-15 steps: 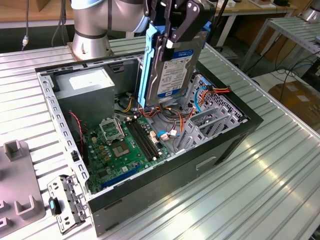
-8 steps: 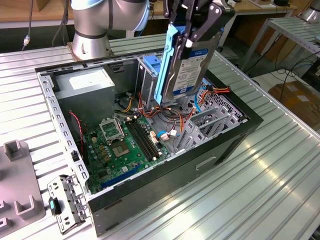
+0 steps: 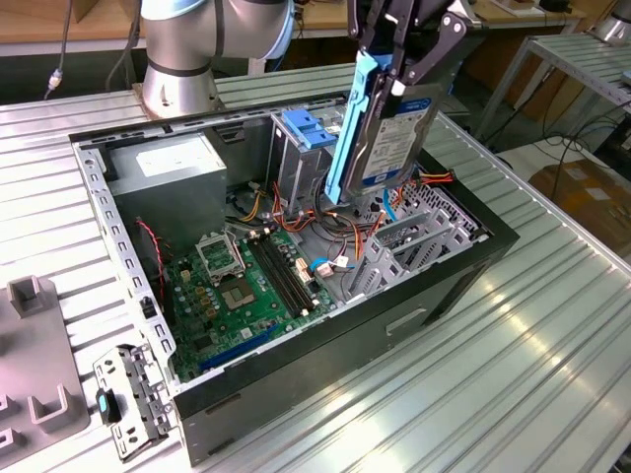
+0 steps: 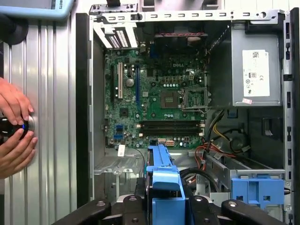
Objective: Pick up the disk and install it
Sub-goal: 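Insert the disk into the insertion slot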
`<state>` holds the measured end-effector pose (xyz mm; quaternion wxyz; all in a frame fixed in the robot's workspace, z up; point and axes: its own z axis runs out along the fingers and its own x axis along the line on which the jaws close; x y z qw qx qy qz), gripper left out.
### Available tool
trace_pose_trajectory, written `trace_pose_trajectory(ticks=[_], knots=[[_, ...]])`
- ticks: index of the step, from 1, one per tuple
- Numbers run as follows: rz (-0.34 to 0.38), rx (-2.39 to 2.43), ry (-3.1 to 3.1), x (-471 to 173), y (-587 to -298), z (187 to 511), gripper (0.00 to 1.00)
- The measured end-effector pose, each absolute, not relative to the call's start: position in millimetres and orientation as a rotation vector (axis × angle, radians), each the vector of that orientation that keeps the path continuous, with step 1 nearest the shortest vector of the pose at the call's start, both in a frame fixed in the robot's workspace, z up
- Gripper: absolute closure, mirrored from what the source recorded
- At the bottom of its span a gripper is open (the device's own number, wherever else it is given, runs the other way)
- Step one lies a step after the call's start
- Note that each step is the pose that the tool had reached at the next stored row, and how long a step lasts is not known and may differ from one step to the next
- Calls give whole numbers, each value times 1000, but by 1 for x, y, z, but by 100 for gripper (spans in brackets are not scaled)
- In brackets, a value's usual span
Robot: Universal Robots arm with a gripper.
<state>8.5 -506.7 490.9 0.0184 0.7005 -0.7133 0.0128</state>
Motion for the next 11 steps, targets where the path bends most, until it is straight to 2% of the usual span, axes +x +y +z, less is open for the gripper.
trace_pose_trajectory(ticks=[11], knots=[[35, 2173, -2213, 27, -543, 486, 63]])
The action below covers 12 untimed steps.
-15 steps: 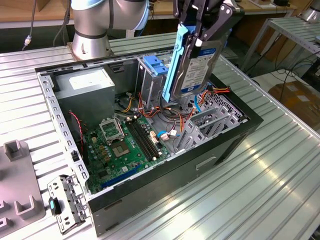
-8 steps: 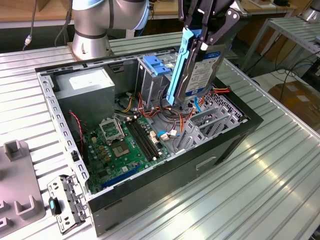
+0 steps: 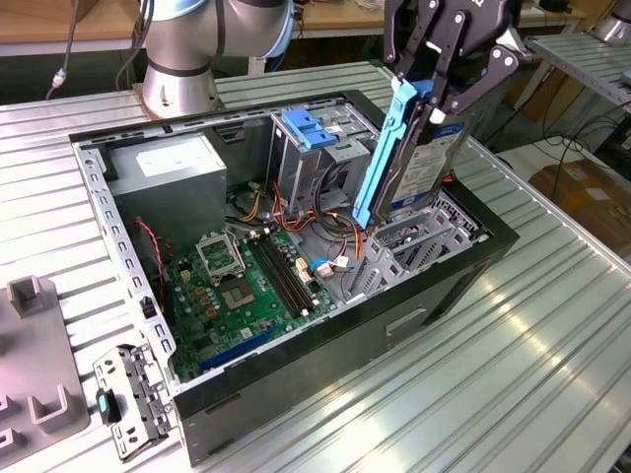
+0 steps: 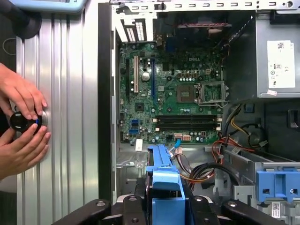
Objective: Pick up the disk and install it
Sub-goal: 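Insert the disk into the insertion slot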
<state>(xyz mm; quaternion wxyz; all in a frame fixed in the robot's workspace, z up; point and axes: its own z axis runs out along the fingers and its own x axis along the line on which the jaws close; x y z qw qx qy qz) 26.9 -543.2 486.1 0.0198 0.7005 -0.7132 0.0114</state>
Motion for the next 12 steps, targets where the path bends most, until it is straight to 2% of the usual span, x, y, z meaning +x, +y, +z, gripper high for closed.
trace_pose_trajectory(ticks=[6, 12], knots=[[35, 2174, -2213, 57, -544, 484, 63], [35, 2184, -2202, 60, -544, 481, 63]])
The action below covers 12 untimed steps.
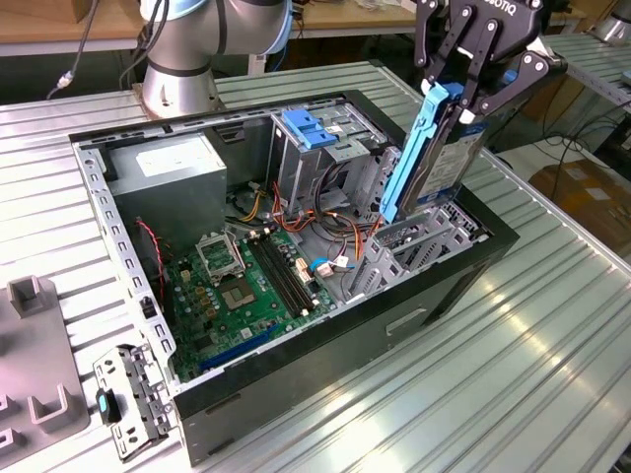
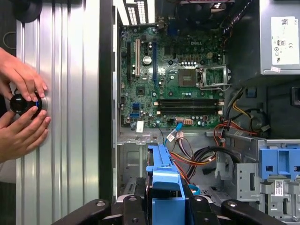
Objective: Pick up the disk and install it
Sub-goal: 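Insert the disk into the insertion slot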
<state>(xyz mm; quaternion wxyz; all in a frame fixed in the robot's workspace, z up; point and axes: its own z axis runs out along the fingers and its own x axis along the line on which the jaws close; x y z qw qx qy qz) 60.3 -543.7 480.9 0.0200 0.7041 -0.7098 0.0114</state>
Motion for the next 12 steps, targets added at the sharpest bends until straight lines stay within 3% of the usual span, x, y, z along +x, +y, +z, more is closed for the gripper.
trace_pose_trajectory(ticks=[12], knots=[[35, 2179, -2207, 62, -551, 463, 63]])
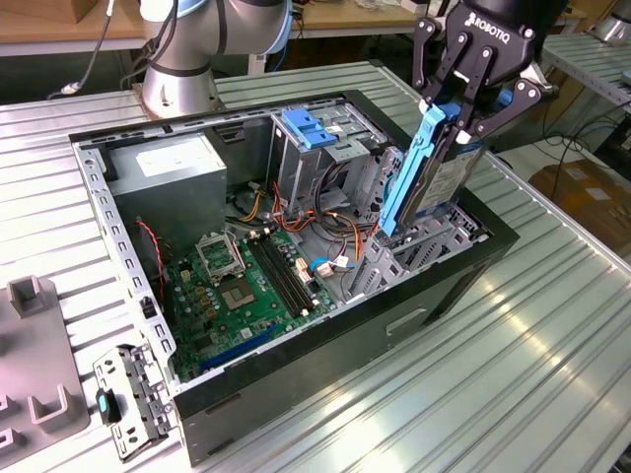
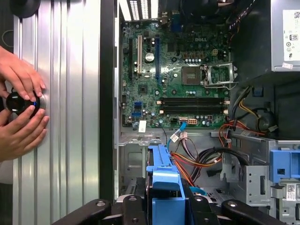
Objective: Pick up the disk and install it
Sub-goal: 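Insert the disk into the insertion slot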
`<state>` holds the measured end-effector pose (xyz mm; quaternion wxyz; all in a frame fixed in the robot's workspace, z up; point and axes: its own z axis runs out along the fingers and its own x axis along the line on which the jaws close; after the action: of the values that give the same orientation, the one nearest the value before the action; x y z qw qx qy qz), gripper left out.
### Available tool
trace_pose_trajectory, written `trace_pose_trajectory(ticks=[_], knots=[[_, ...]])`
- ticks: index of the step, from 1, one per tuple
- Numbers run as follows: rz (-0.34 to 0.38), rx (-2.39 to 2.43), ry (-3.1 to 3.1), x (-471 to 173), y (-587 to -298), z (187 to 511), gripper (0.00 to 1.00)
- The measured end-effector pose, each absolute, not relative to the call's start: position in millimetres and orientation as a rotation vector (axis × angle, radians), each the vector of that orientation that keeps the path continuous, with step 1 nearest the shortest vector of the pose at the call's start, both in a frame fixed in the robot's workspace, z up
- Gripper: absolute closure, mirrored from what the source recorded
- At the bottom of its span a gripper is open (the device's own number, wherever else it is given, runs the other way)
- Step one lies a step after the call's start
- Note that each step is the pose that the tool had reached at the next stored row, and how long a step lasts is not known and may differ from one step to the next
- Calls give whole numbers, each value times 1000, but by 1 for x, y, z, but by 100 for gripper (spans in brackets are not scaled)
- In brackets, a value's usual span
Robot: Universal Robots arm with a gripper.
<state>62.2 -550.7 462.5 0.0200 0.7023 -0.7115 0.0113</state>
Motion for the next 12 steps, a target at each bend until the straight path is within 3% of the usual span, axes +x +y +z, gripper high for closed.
trace_pose_trajectory(ticks=[12], knots=[[34, 2173, -2211, 65, -552, 451, 63]])
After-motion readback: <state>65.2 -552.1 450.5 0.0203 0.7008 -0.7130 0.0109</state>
